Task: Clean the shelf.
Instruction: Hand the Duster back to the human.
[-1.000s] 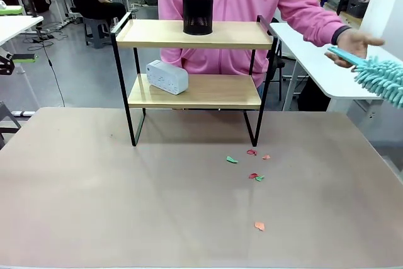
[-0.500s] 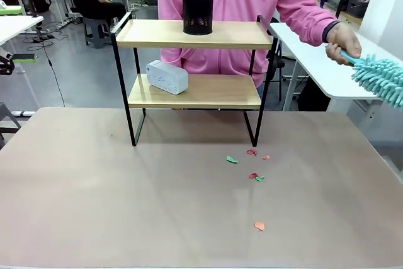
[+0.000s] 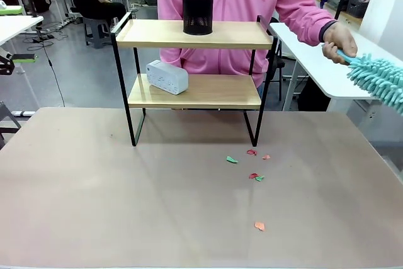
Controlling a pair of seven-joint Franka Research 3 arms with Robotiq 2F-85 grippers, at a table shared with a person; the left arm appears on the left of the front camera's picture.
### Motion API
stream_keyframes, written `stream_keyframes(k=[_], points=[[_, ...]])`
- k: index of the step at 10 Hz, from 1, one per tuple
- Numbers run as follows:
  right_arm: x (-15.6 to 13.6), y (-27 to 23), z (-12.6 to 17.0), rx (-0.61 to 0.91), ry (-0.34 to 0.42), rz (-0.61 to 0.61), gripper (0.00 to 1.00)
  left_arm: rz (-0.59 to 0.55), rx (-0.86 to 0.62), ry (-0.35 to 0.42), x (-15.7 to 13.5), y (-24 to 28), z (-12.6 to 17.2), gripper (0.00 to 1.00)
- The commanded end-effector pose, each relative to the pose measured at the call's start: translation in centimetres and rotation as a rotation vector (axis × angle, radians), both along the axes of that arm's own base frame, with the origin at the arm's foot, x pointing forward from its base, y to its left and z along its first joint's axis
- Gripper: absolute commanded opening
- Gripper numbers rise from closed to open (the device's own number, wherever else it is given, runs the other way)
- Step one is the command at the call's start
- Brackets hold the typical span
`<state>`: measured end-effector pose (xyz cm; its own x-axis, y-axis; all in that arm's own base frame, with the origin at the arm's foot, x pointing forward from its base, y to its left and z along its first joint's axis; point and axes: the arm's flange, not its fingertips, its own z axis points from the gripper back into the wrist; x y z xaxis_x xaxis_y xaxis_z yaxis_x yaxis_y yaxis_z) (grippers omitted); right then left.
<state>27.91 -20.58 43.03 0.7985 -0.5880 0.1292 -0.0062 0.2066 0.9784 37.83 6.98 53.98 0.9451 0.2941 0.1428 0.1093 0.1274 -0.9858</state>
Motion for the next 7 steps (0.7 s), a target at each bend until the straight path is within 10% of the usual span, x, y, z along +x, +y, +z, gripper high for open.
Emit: stream_keyframes(k=[1, 2, 7], points=[[-2.26, 3.6, -0.96, 0.003, -0.011, -0.013, 0.75, -0.012, 0.003, -0.009, -0.29, 0.26, 0.15, 1.0], [-2.29, 3.64, -0.88, 0.001, -0.014, -0.011, 1.0, -0.012, 0.003, -0.009, -0.29, 0.26, 0.15, 1.0], [-2.21, 4.08, -0.41, -0.001, -0.02, 0.007, 1.0, -0.012, 0.003, -0.009, -0.29, 0.26, 0.15, 1.0]])
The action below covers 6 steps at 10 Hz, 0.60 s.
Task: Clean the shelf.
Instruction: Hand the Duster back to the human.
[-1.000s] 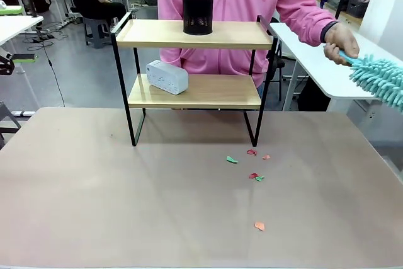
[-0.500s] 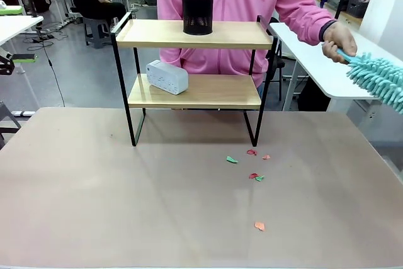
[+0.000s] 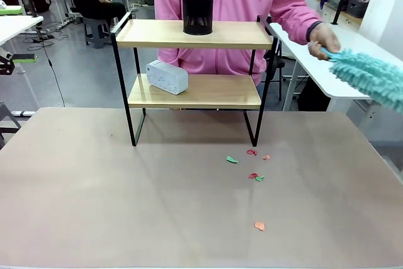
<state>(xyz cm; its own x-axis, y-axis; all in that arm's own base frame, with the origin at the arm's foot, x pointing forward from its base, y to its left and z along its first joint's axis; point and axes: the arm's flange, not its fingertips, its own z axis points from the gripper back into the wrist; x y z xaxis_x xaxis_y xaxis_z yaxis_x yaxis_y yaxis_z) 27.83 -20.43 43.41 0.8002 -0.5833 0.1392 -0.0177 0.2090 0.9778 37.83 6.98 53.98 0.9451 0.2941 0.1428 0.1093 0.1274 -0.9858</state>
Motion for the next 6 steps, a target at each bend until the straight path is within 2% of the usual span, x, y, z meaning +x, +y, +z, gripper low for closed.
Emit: stream_keyframes(k=[1, 2, 4, 5, 6], points=[[-2.1, 4.2, -0.5, 0.002, -0.018, 0.012, 1.0, -0.012, 0.003, -0.009, -0.3, 0.3, 0.2, 1.0], [-2.0, 4.7, 0.0, 0.001, -0.03, 0.032, 1.0, -0.012, 0.003, -0.009, -0.3, 0.3, 0.2, 1.0], [-1.6, 8.0, 2.4, 0.014, -0.066, 0.18, 1.0, -0.012, 0.003, -0.009, -0.3, 0.3, 0.2, 1.0], [-1.0, 10.7, 3.7, 0.028, -0.068, 0.272, 1.0, -0.012, 0.003, -0.009, -0.3, 0.3, 0.2, 1.0], [0.0, 13.8, 4.3, 0.048, -0.031, 0.358, 1.0, -0.012, 0.003, -0.009, -0.3, 0.3, 0.2, 1.0]])
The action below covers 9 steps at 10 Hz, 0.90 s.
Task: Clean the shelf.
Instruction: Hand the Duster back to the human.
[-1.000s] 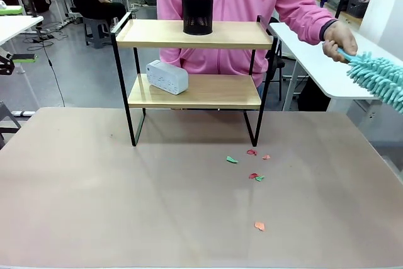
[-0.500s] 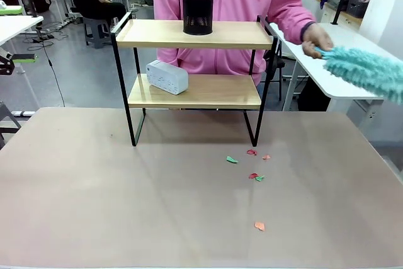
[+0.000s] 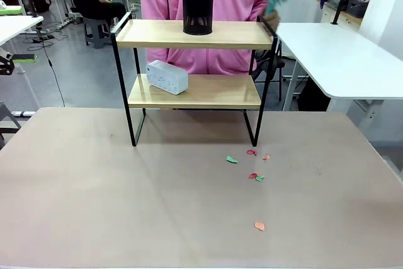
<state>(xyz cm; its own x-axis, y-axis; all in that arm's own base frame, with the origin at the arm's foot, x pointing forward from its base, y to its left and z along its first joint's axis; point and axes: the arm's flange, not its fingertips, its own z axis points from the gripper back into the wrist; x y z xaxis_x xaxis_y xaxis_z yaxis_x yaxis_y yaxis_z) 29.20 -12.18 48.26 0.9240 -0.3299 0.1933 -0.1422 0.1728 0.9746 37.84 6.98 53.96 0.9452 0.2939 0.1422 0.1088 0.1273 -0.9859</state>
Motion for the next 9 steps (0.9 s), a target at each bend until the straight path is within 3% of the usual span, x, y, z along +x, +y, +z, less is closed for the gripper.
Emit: stream_keyframes(k=[1, 2, 3, 4, 9], points=[[-0.2, 8.8, -0.6, 0.014, 0.057, 0.135, 1.0, -0.012, 0.003, -0.009, -0.3, 0.3, 0.2, 1.0], [1.0, 12.2, -0.5, 0.053, 0.029, 0.223, 1.0, -0.012, 0.003, -0.009, -0.3, 0.3, 0.2, 1.0], [1.8, 13.7, -0.2, 0.066, -0.004, 0.228, 1.0, -0.012, 0.003, -0.009, -0.3, 0.3, 0.2, 1.0], [2.2, 7.6, 1.3, 0.015, 0.016, 0.178, 1.0, -0.012, 0.003, -0.009, -0.3, 0.3, 0.2, 1.0], [2.2, 7.6, 1.3, 0.015, 0.016, 0.178, 1.0, -0.012, 0.003, -0.009, -0.3, 0.3, 0.2, 1.0]])
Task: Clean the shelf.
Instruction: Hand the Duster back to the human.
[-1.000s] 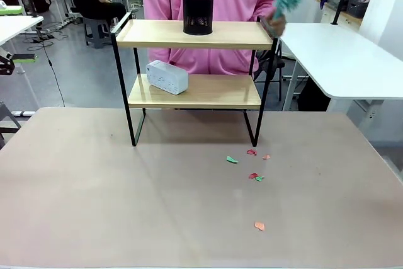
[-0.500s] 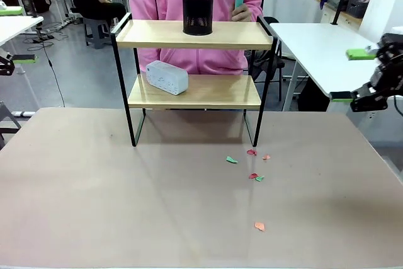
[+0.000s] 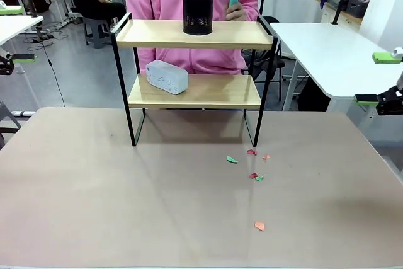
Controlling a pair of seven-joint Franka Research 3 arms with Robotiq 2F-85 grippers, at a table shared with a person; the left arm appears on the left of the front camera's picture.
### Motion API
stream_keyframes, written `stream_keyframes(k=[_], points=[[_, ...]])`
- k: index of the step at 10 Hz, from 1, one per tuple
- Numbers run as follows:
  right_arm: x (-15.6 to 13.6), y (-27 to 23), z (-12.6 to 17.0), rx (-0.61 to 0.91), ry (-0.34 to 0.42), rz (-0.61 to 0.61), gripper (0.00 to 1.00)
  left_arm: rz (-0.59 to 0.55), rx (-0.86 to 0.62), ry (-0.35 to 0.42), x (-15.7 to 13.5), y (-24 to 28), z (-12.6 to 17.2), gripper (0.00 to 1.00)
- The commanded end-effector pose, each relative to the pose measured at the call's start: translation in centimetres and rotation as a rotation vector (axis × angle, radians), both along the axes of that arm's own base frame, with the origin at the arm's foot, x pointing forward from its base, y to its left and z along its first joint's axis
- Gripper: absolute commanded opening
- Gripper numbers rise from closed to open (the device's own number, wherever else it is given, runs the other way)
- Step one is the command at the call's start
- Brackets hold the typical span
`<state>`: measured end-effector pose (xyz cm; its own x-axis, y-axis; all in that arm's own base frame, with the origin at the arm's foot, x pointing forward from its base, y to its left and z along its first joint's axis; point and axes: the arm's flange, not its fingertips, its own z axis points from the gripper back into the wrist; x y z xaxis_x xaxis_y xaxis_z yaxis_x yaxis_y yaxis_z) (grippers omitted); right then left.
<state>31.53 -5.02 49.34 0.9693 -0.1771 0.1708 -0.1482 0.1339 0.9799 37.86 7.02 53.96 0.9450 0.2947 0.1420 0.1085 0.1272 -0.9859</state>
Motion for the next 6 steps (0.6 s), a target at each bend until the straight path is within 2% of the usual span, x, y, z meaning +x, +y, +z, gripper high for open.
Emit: stream_keyframes(k=[1, 6], points=[[-0.14, 0.4, 0.24, 0.0, -0.004, 0.014, 1.0, -0.013, 0.003, -0.01, -0.32, 0.21, 0.18, 1.0], [-0.14, 0.4, 0.24, 0.0, -0.004, 0.014, 1.0, -0.013, 0.003, -0.01, -0.32, 0.21, 0.18, 1.0]])
